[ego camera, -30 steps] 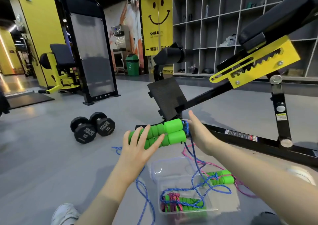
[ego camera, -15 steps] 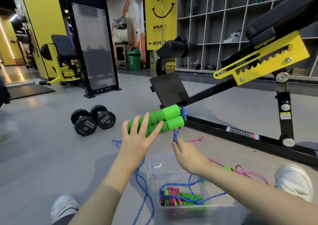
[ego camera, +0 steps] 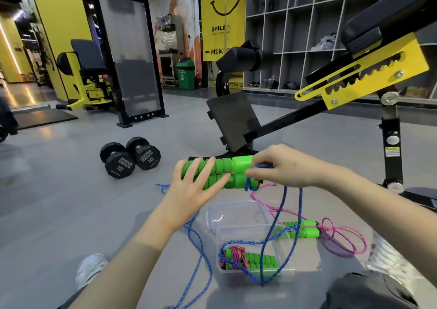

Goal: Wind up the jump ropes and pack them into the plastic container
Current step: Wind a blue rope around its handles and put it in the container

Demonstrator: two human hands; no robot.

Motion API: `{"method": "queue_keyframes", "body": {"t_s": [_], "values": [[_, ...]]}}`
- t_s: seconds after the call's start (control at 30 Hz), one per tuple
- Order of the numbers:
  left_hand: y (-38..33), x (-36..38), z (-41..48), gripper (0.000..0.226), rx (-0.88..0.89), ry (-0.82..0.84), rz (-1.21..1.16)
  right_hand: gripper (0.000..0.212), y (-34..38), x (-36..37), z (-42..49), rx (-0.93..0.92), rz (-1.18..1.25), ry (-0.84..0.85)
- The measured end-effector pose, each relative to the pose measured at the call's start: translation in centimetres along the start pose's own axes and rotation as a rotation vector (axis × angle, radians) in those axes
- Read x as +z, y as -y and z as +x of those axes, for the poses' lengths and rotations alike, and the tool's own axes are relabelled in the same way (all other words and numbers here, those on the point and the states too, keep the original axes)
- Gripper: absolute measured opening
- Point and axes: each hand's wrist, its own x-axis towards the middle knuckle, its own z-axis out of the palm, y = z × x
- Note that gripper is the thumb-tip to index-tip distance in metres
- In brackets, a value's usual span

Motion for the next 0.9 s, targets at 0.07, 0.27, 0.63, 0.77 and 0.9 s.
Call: {"method": "queue_keyframes", "body": {"t_s": [0.07, 0.27, 0.63, 0.77, 0.9], "values": [[-0.2, -0.5, 0.4, 0.046, 0.011, -0.044, -0.036, 0.035, -0.6, -0.7, 0.2, 0.000, 0.068, -0.060], [-0.6, -1.7, 1.5, 0.036, 0.000, -0.091, -0.094, 0.026, -2.2, -1.3, 0.6, 0.024, 0.297, -0.198], [-1.6, -3.6, 3.0, 0.036, 0.003, -0.141, -0.154, 0.032, -2.9, -1.9, 0.9, 0.123, 0.743, -0.195], [-2.0, -3.8, 3.6, 0.037, -0.036, -0.186, -0.179, 0.038, -3.1, -0.3, 0.6, 0.254, 0.906, -0.207], [-1.7, -3.7, 3.7, 0.037, -0.094, -0.204, -0.175, 0.034, -3.0, 3.2, -0.1, 0.437, 1.040, -0.290]]}}
